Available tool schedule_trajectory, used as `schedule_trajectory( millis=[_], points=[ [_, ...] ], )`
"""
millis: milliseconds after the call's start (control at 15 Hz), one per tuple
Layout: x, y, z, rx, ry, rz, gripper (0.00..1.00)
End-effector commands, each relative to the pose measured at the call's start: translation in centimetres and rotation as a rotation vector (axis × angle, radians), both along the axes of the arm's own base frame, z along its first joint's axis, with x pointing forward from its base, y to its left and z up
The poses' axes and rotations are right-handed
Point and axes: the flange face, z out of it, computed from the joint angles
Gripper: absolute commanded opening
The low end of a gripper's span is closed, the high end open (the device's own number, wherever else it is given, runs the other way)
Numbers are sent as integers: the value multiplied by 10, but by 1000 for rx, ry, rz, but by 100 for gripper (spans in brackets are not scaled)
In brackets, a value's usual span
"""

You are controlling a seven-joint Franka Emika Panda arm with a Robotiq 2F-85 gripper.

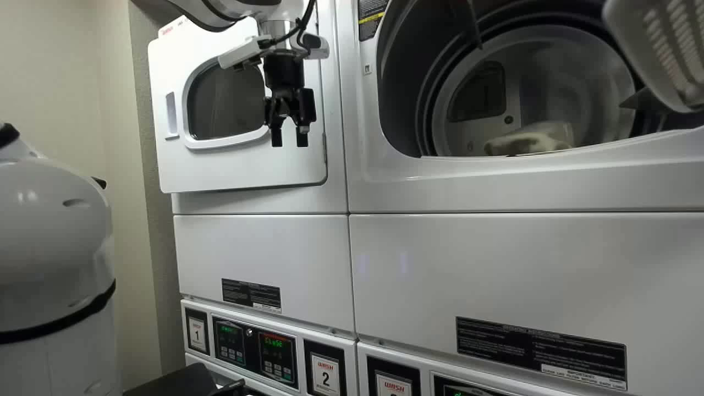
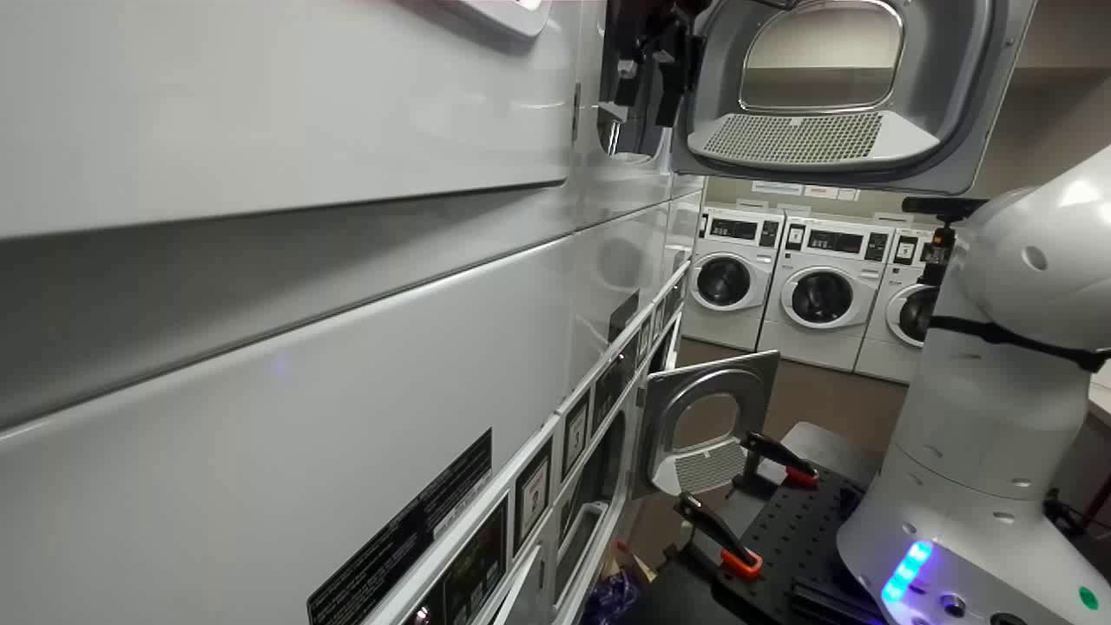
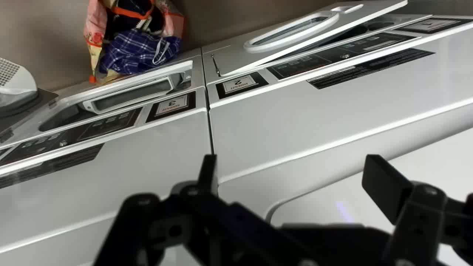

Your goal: Remove the clothing from the second upper dryer

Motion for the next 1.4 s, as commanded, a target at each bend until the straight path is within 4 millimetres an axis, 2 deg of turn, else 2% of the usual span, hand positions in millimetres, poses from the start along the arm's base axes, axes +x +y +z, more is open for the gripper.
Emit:
schedule_trajectory(
  millis=[0,267,400,533,733,933,1200,1333],
  points=[
    [0,0,0,0,1,0,100],
    [1,-2,-1,-3,3,0,100],
    [10,-12,-5,-22,-3,-12,100],
    [24,-32,-12,-36,8,-40,100],
    [54,-78,-22,-68,-4,-90,100],
    [96,-135,-32,-79,-38,-134,100],
    [159,-200,-30,-85,-92,-160,100],
    [189,-220,-23,-106,-123,-175,100]
  ],
)
